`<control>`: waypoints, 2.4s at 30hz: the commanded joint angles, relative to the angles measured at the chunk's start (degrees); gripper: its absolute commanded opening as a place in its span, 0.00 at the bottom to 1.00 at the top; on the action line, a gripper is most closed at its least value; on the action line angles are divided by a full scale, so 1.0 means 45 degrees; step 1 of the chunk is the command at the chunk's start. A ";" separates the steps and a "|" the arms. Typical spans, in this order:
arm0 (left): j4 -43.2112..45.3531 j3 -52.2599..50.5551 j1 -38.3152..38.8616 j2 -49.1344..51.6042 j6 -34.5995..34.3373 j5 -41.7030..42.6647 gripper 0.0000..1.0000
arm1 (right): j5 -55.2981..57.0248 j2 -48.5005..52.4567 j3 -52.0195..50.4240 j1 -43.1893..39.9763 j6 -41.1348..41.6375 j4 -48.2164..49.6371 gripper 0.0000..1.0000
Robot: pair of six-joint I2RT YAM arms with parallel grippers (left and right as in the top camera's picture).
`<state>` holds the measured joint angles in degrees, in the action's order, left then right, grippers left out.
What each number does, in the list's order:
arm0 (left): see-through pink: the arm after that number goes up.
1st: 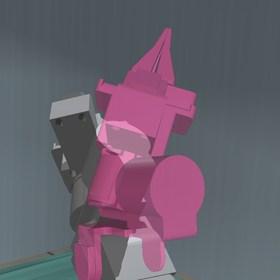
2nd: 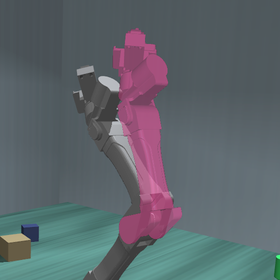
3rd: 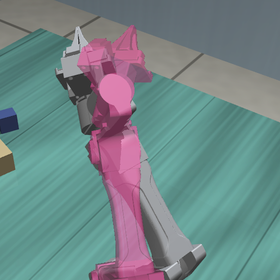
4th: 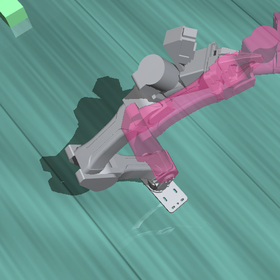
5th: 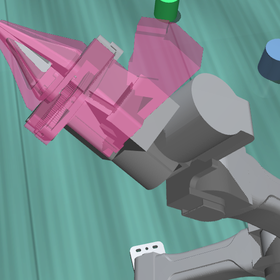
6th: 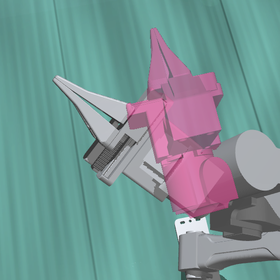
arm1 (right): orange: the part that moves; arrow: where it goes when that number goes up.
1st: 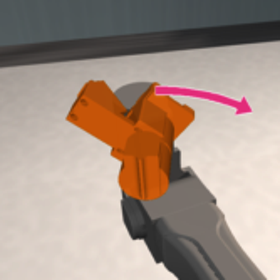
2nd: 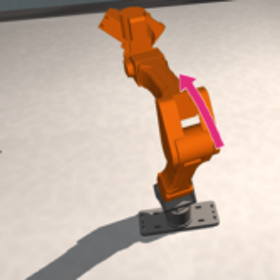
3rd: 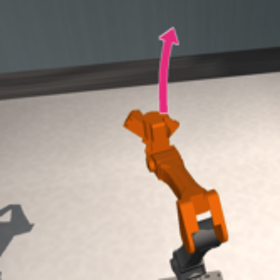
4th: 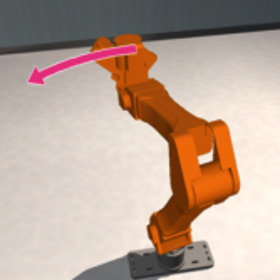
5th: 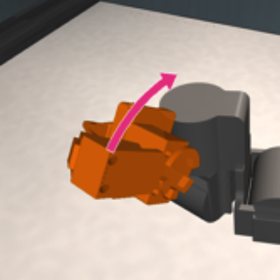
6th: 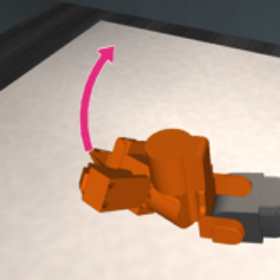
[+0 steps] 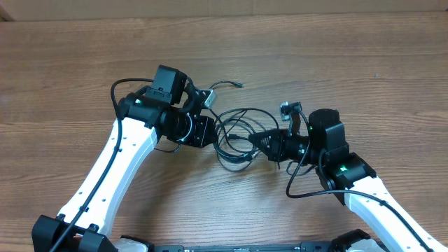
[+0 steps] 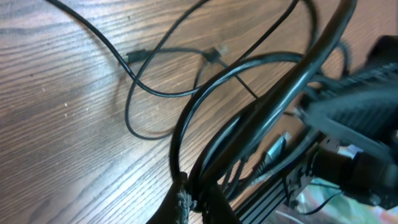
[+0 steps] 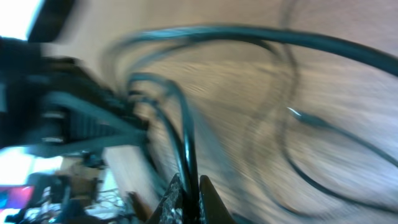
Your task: Untangle cables
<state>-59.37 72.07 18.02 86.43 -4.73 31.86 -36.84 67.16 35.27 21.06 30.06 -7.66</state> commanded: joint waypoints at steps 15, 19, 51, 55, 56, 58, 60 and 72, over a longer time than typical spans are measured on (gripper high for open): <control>0.0282 0.0262 -0.1739 0.0097 0.4221 0.8612 0.05 | 0.3079 0.0024 0.0097 -0.0029 -0.1083 -0.1967 0.04; 0.0738 0.0262 -0.2166 0.0097 0.4245 0.8476 0.14 | 0.3084 0.0024 0.0097 -0.0029 -0.1083 -0.2079 0.04; 0.0015 0.0107 0.0510 0.0102 0.2084 0.1224 0.48 | -0.0481 0.0024 0.0097 -0.0029 0.0714 0.3648 0.04; 0.0049 -0.0107 0.0505 0.0102 0.1073 0.0102 0.46 | -0.0850 0.0024 0.0097 -0.0029 0.1137 0.4333 0.04; 0.0102 -0.0175 0.0505 0.0102 0.0651 -0.0102 0.45 | -0.0850 0.0024 0.0097 -0.0029 0.1253 0.4381 0.04; 0.0364 -0.0345 0.0505 0.0102 -0.0340 -0.0272 0.45 | -0.0850 0.0024 0.0097 -0.0029 0.1282 0.4401 0.04; 0.0777 -0.0525 0.0505 0.0102 -0.1151 -0.0267 0.45 | -0.0879 0.0024 0.0097 -0.0029 0.1282 0.4396 0.04; 0.2409 -0.0879 0.0505 0.0102 -0.4410 -0.1180 0.43 | -0.0981 0.0024 0.0097 -0.0029 0.1277 0.4328 0.04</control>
<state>-48.69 68.60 20.16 87.07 -19.07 28.80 -40.34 67.20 35.24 21.02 35.77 11.33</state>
